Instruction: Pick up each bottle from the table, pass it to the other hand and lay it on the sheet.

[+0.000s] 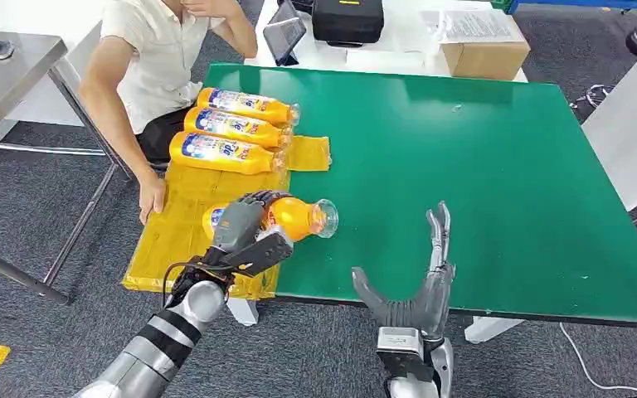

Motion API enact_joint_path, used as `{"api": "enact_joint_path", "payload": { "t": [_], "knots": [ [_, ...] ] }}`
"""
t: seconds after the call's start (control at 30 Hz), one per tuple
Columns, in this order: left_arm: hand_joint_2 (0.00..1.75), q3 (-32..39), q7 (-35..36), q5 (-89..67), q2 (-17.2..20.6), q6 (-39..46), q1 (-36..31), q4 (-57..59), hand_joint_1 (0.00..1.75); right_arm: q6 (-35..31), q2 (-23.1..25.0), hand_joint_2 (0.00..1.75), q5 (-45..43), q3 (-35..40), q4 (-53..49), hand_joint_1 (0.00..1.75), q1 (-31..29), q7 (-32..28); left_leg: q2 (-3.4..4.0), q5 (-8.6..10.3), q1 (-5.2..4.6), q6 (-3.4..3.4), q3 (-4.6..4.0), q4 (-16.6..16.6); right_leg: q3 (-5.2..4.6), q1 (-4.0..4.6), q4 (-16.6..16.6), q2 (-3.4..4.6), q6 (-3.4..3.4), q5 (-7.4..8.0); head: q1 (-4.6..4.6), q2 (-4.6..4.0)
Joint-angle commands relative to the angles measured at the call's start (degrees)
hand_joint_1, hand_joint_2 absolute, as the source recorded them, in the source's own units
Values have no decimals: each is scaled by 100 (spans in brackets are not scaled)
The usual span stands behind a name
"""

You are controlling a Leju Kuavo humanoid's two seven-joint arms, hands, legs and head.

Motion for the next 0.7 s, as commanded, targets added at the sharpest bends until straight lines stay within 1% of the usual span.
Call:
{"api": "enact_joint_path", "payload": {
  "t": [0.03,0.1,0.13,0.27,0.3,0.33,0.4,0.47,0.5,0.57,0.6,0.63,0.67,0.7],
  "knots": [
    [175,-1251,347,-962,126,-1165,-1322,2024,175,-20,-227,175,-400,371,291,0,-372,2,-11,-5,8,-12,20,-3,22,7,-2,-10,-11,-9,0,0],
    [175,-1208,392,-979,55,-1230,-1490,2233,175,-20,-240,175,-487,385,292,0,-389,2,-21,-4,10,-13,20,-1,25,9,-1,-13,-12,-11,-2,0],
    [175,-1126,402,-906,7,-1362,-1623,2389,175,-20,-284,175,-567,444,290,0,-404,2,-13,-3,10,-10,10,1,13,9,0,-4,-9,-6,-2,0],
    [175,-1126,402,-906,7,-1362,-1623,2389,175,-20,-284,175,-567,444,290,0,-404,2,4,-3,11,-9,10,-1,8,9,0,4,-7,-4,0,0],
    [175,-1052,362,-817,15,-1448,-1649,2415,175,-20,-282,175,-576,438,298,0,-410,2,4,-8,13,-13,22,1,21,11,0,5,-11,-9,-2,0],
    [175,-792,297,-452,-49,-1845,-1675,2550,175,-20,-328,175,-699,527,309,0,-441,2,1,-4,10,-11,19,-1,17,8,1,1,-9,-8,0,0],
    [175,-641,279,-206,-46,-2255,-1771,2810,175,-20,-423,175,-823,691,378,0,-503,2,5,-9,13,-13,22,2,21,11,1,9,-10,-9,-2,0],
    [175,-601,225,-178,-75,-2258,-1885,3093,175,-20,-566,175,-987,929,592,0,-636,2,12,-5,11,-10,15,0,14,9,-1,14,-7,-3,-2,0],
    [175,-579,224,-150,-88,-2293,-1906,3138,175,-20,-581,175,-1036,927,634,0,-668,2,16,-8,13,-13,25,-1,23,11,-3,18,-10,-5,0,0],
    [175,-603,340,-238,-168,-2150,-1958,3307,175,71,-681,175,-1383,1066,826,0,-755,2,9,-2,10,-10,22,-6,23,8,-6,11,-7,-2,0,0],
    [175,-613,453,-280,-214,-2075,-1965,3365,171,96,-693,175,-1390,1060,865,0,-761,2,12,-4,12,-13,32,-8,33,10,-9,16,-10,-3,0,0],
    [175,-583,510,-265,-251,-2045,-1966,3408,7,133,-699,175,-1395,1052,896,0,-759,2,10,-3,11,-12,32,-10,32,9,-9,13,-9,-2,-2,0],
    [175,-512,572,-217,-291,-2016,-1972,3477,0,196,-702,175,-1389,1046,947,0,-775,2,7,-1,9,-10,23,-7,24,7,-6,8,-7,-2,0,0],
    [175,-428,639,-139,-317,-2046,-1977,3548,0,239,-701,175,-1396,1035,967,0,-789,2,10,-4,11,-13,36,-9,36,9,-9,14,-10,-3,0,0]
  ]
}}
